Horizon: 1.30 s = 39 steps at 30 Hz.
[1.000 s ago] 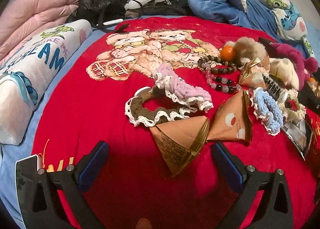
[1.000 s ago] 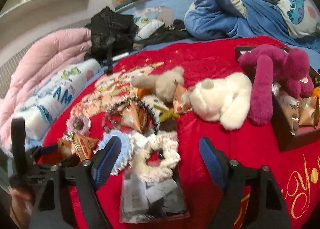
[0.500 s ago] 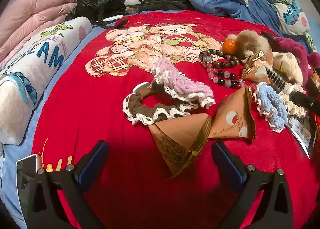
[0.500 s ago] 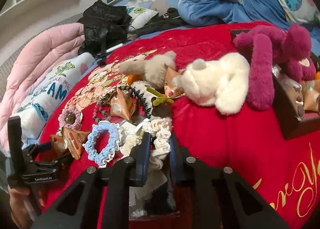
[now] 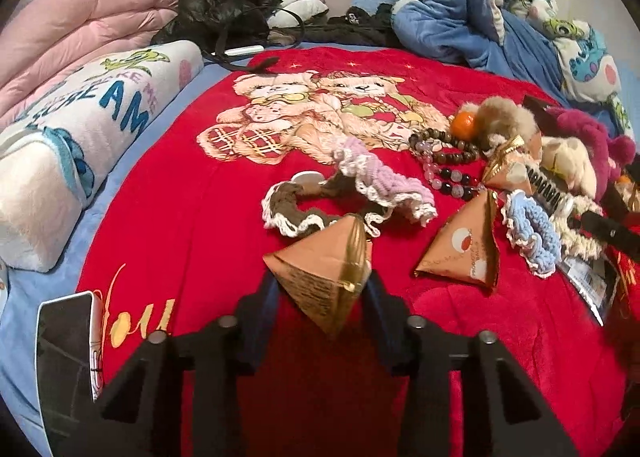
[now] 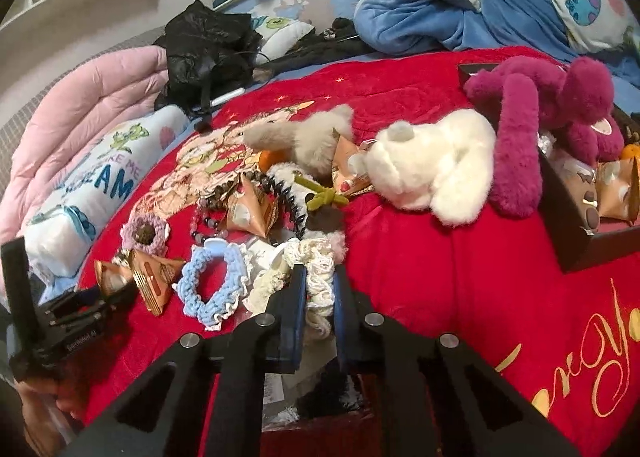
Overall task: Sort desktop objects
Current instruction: 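Grasp a tan paper pyramid packet with the left gripper while the right grasps the cream scrunchie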
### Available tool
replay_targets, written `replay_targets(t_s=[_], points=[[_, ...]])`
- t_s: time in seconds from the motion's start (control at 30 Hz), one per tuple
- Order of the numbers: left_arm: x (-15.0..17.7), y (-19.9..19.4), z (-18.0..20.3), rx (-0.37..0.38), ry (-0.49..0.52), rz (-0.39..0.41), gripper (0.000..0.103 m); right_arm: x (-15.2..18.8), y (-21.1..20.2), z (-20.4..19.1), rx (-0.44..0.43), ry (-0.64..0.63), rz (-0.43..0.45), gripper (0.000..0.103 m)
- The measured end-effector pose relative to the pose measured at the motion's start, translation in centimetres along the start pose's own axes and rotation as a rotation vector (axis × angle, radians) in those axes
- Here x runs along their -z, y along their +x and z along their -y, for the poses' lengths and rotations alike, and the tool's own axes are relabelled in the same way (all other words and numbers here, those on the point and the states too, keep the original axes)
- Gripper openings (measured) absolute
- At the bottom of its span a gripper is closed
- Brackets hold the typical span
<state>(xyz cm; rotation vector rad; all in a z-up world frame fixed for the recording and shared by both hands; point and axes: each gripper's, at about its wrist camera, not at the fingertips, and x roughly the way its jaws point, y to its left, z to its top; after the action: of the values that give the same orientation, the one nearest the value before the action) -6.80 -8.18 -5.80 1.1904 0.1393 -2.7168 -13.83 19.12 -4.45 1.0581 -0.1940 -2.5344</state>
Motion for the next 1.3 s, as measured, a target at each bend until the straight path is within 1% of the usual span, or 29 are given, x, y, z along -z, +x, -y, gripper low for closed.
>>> replay_targets(t_s=[0.07, 0.1, 0.13, 0.17, 0.2, 0.3, 0.47, 0.73, 1.03, 1.3], points=[[0.0, -0.1, -0.3, 0.003, -0.013, 0.005, 0.034, 0.0, -0.1, -0.2, 0.001, -0.007, 0.002, 0.012], [0.0, -0.2, -0.4, 0.009, -0.019, 0.009, 0.027, 0.0, -0.2, -0.2, 0.0, -0.006, 0.004, 0.012], [0.1, -0.3, -0.5, 0.032, -0.023, 0.009, 0.022, 0.1, -0.3, -0.2, -0.002, -0.003, 0.006, 0.012], [0.1, -0.3, -0.5, 0.047, -0.024, 0.006, 0.02, 0.0, -0.3, -0.2, -0.006, -0.001, 0.008, 0.012], [0.1, -0.4, -0.5, 0.042, -0.022, 0.01, 0.019, 0.0, -0.4, -0.2, -0.008, -0.001, 0.008, 0.012], [0.3, -0.6, -0.2, 0.037, -0.011, 0.014, 0.018, 0.0, -0.7, -0.5, -0.009, -0.008, 0.02, 0.012], [0.3, -1.2, -0.6, 0.056, -0.028, 0.028, 0.018, 0.0, -1.0, -1.0, -0.011, -0.021, 0.024, 0.011], [0.7, -2.6, -0.8, 0.063, -0.028, 0.054, 0.018, -0.1, -1.4, -1.1, -0.025, -0.011, 0.031, 0.011], [0.7, -3.7, 0.5, 0.088, -0.007, 0.076, 0.018, -0.1, -1.5, -1.8, -0.033, -0.03, 0.031, 0.011], [0.5, -5.0, 2.5, 0.122, 0.045, 0.113, 0.018, 0.2, -2.1, -2.0, -0.039, -0.043, 0.039, 0.011]])
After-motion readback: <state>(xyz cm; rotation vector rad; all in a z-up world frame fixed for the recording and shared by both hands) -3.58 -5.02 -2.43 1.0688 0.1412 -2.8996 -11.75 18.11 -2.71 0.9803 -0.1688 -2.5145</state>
